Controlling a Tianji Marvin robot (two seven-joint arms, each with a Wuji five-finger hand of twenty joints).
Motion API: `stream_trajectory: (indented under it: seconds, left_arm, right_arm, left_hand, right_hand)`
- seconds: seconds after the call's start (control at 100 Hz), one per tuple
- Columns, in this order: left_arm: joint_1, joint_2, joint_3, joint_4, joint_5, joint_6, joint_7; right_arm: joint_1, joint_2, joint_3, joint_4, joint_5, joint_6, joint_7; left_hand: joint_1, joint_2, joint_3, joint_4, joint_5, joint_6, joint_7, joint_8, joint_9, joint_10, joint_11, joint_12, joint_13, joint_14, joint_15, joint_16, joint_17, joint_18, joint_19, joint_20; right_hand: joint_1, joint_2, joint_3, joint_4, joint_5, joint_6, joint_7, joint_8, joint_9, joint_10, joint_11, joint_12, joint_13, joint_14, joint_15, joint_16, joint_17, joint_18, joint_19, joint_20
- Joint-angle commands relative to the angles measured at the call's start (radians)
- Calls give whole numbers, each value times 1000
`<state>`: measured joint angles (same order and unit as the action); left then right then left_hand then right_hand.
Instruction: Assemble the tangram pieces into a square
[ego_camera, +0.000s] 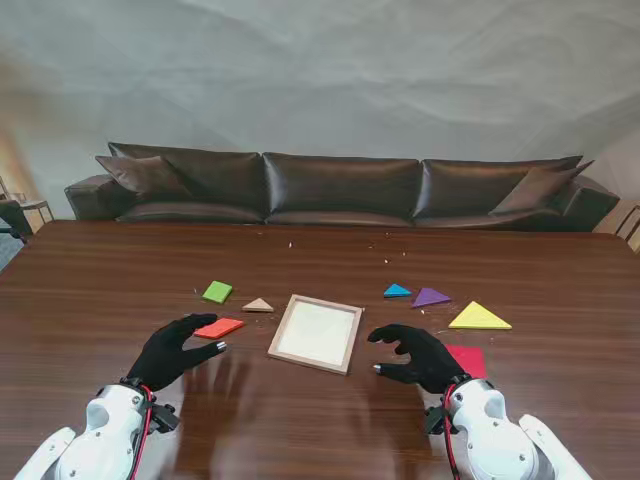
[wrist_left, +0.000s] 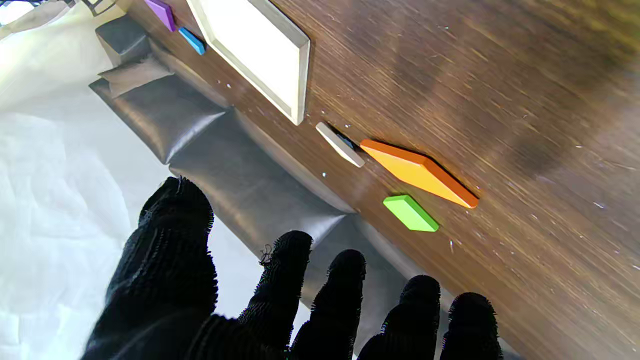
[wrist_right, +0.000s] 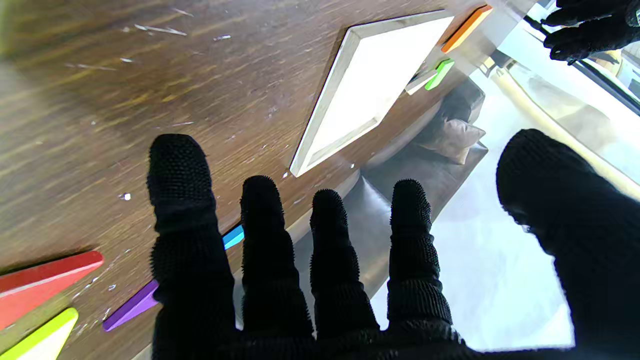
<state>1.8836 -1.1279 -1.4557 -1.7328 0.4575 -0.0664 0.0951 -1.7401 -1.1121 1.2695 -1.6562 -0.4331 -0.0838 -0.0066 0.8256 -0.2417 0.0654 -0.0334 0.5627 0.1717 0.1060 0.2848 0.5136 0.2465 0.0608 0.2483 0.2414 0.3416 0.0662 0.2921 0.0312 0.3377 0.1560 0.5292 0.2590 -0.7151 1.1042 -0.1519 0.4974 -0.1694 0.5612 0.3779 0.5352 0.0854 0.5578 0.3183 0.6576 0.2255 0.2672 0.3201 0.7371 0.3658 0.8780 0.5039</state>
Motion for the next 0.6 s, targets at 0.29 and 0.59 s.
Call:
stream_trajectory:
  seconds: [0.29, 0.59]
  left_arm:
    - [8, -5, 2, -8, -6, 7, -20]
    - [-20, -1, 6, -4, -19, 7, -46]
  right_arm:
    - [-4, 0, -8, -6, -3, 0, 18]
    - [-3, 1, 14, -67, -88, 90, 4]
  left_hand:
    - [12, 27, -27, 21, -11, -22, -6, -5, -12, -21, -9, -8, -13, -16, -13, -15, -17, -25, -15, -7]
    - [13, 28, -28, 21, -9, -21, -5, -6, -10, -22, -9, -8, -11, -14, -13, -15, -17, -25, -14, -7]
  right_hand:
    - [-45, -9, 3, 7, -28, -26, 16, -21, -32, -21, -5, -11, -3, -21, -3, -12, -456, -27, -1, -10]
    - [-46, -18, 3, 6, -10, -2, 28, -27, -22, 1, -3, -11, 30, -23, 38, 9, -426, -41, 48, 7]
